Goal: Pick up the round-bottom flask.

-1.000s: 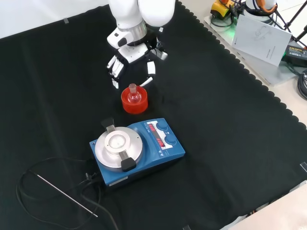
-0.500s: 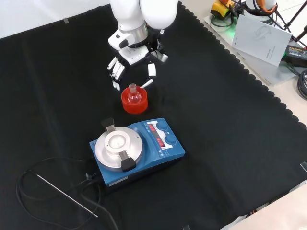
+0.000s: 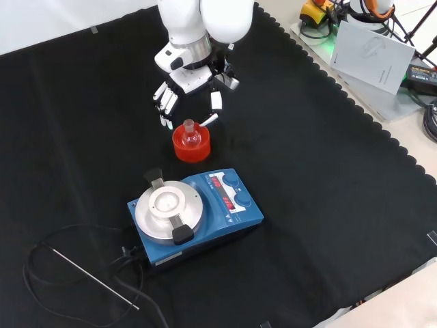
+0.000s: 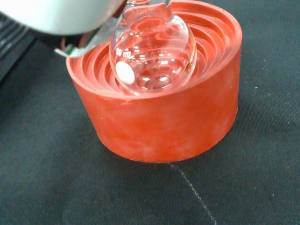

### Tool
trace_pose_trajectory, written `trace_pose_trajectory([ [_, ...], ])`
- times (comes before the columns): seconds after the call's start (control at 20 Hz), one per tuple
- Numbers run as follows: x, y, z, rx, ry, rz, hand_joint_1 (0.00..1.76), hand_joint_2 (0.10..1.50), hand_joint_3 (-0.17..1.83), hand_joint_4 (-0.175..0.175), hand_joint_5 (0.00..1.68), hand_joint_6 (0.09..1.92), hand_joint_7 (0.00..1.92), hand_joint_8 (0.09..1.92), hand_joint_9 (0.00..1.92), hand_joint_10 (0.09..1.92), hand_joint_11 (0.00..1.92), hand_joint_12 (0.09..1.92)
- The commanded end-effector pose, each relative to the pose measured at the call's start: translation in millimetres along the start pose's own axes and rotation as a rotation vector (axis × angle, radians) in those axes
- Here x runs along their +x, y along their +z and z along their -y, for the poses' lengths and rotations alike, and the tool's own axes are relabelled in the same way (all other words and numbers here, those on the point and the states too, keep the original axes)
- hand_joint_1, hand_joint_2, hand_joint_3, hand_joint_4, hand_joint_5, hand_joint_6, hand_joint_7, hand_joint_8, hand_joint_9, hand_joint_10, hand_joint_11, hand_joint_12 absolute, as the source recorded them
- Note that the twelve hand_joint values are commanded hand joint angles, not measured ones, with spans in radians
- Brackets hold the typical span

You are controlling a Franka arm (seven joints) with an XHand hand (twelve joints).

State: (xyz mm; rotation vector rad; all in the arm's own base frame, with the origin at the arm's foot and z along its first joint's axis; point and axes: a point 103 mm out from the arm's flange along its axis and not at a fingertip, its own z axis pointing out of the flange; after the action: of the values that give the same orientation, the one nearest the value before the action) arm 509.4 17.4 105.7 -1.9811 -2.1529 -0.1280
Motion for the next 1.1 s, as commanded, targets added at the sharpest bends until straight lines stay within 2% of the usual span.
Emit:
trace_pose_trajectory([
  [0.05,0.4,1.4,0.2,0.000,-0.001,0.001,0.97,0.40,1.09,-0.037,0.66,0.72,0.53,0.60,0.70,0.56,0.41,1.28],
  [0.65,1.2,6.1,-2.6,0.005,0.008,0.015,0.97,0.41,1.09,-0.033,0.70,0.77,0.53,0.61,0.71,0.56,0.42,1.27],
  [1.0,2.8,5.1,-2.1,-0.015,0.007,0.030,0.99,0.45,1.08,-0.027,0.89,0.84,0.54,0.61,0.72,0.56,0.44,1.27],
  [1.1,3.6,3.8,-1.9,-0.032,0.008,0.038,1.04,0.63,0.84,0.091,1.00,0.97,0.56,0.62,0.75,0.56,0.47,1.25],
])
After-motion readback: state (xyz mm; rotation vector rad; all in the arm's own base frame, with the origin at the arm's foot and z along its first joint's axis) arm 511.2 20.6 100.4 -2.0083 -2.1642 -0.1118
